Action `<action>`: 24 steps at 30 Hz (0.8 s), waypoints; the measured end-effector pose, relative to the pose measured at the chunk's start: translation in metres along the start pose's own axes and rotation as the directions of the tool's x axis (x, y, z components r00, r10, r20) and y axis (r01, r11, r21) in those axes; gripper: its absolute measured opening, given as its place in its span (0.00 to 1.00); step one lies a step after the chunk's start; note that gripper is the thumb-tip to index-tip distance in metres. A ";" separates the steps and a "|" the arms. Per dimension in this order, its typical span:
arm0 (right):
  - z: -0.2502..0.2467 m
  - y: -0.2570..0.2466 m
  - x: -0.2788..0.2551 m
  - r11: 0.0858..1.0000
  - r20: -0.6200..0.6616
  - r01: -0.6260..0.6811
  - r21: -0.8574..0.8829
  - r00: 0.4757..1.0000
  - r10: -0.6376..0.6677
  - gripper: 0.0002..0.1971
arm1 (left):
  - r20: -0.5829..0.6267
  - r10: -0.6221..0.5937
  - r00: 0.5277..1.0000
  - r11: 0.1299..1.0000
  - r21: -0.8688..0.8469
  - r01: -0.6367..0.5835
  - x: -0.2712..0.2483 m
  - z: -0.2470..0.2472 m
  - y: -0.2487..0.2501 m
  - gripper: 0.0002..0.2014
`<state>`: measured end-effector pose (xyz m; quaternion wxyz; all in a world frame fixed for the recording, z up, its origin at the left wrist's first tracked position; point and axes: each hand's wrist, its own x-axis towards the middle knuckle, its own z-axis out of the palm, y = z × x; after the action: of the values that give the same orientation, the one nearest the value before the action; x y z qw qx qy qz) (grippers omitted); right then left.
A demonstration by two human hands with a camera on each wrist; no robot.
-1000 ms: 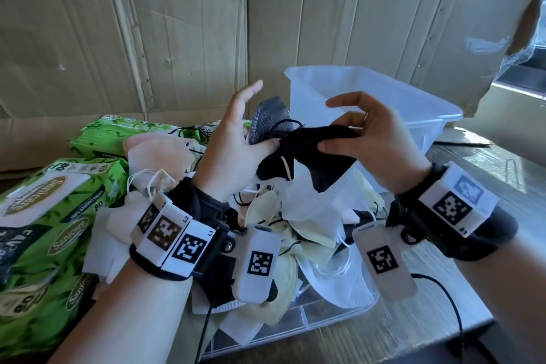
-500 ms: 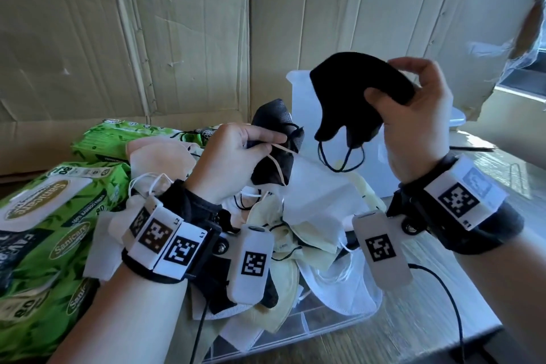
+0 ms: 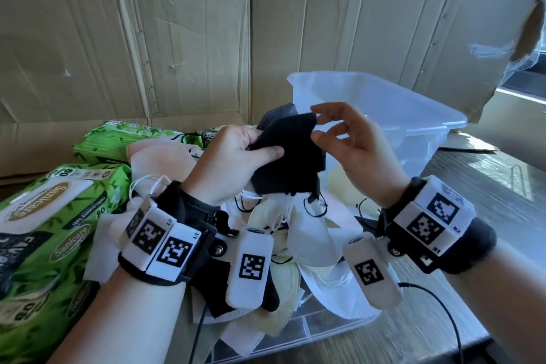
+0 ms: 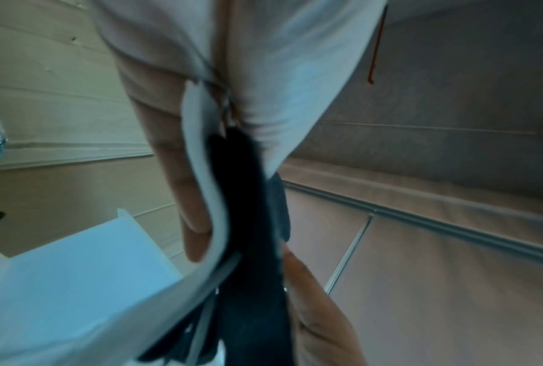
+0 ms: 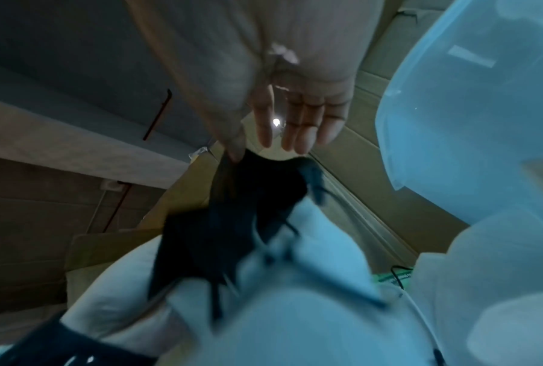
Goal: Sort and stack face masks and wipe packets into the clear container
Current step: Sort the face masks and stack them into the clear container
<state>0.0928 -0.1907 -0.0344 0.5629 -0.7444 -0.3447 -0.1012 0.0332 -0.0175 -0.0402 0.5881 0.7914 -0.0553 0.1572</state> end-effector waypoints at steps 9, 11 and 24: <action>-0.001 -0.006 0.007 0.998 0.013 -0.065 0.007 0.998 0.065 0.10 | 0.012 0.005 1.000 1.000 0.030 -0.005 -0.005 0.005 0.007 0.08; -0.001 -0.007 0.009 0.990 0.015 -0.104 0.096 0.995 0.103 0.10 | 0.011 0.013 1.000 0.999 0.036 -0.013 -0.005 0.006 0.006 0.14; -0.007 0.002 0.000 0.949 0.410 -0.313 0.039 0.871 0.270 0.12 | -0.078 0.027 0.997 1.000 0.017 -0.026 -0.003 -0.003 0.007 0.08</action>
<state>0.0958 -0.1977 -0.0337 0.5274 -0.7624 -0.3406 0.1570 0.0277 -0.0167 -0.0340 0.5814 0.7885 -0.0414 0.1965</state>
